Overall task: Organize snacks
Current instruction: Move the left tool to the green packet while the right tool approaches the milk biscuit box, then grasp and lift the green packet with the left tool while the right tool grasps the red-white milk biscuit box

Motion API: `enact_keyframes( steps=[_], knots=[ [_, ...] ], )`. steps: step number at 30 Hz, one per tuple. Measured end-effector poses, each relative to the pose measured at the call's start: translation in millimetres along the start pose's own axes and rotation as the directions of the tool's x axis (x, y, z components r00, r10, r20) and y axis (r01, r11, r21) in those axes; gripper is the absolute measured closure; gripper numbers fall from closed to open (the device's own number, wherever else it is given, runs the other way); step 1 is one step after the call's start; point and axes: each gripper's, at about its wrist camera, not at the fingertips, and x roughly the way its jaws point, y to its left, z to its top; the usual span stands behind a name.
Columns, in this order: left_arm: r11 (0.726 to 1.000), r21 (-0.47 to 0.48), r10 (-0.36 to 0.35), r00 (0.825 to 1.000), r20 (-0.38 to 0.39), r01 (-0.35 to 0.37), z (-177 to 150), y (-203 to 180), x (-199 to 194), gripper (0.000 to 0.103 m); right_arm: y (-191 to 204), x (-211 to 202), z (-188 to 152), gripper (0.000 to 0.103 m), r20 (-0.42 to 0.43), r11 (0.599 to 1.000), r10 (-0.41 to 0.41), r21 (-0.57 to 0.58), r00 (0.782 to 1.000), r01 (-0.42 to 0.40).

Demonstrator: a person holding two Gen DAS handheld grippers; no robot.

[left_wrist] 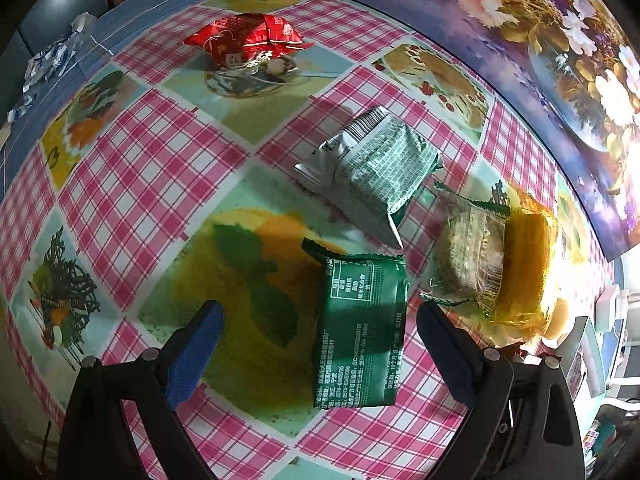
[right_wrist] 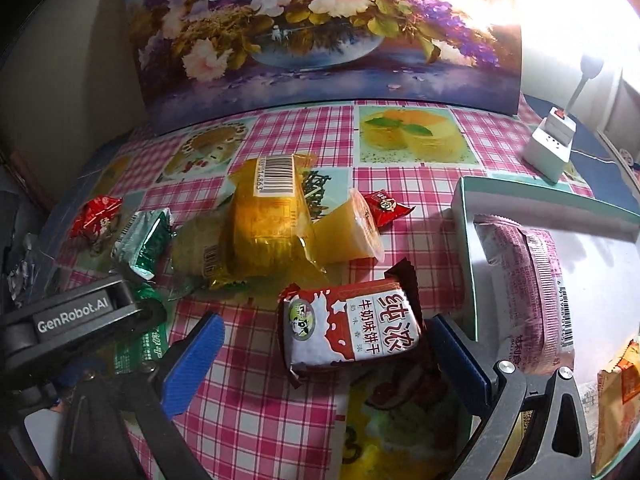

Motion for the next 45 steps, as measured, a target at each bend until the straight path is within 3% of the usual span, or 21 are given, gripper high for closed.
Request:
enact_keyframes(
  steps=[6,14,17,19,21,32,45],
  knots=[
    [1.000,-0.020,0.012,1.000,0.001,-0.012,0.8,8.2,-1.4,0.006,2.7,0.3,0.8,0.003,-0.006,1.000,0.011,-0.019,1.000,-0.011],
    [1.000,0.010,-0.009,1.000,0.003,0.009,-1.9,12.9,-5.7,0.010,1.8,3.6,-0.5,0.024,-0.012,0.998,-0.049,-0.042,0.999,0.048],
    [0.999,0.044,-0.010,1.000,0.023,0.009,-4.3,3.0,-10.0,0.031,-0.7,3.0,0.0,0.030,-0.010,0.998,-0.049,-0.034,0.999,0.049],
    [0.998,0.053,-0.034,0.999,0.027,0.033,-3.7,0.5,-12.2,0.052,-1.7,2.7,0.1,0.031,-0.010,0.999,-0.047,-0.027,0.999,0.047],
    [0.997,0.059,-0.051,0.998,0.029,0.049,-3.3,-0.2,-13.5,0.061,-1.3,2.2,0.3,0.033,-0.010,0.999,-0.044,-0.028,0.999,0.044],
    [0.995,0.059,-0.089,0.994,0.063,0.085,4.6,1.6,-33.4,0.062,0.4,2.5,0.1,0.035,-0.018,0.999,-0.025,-0.036,1.000,0.025],
    [0.996,0.054,-0.071,0.997,0.028,0.069,-7.1,-0.2,-11.8,0.061,5.3,8.5,-2.0,0.033,-0.043,0.998,-0.032,-0.059,0.999,0.030]
  ],
)
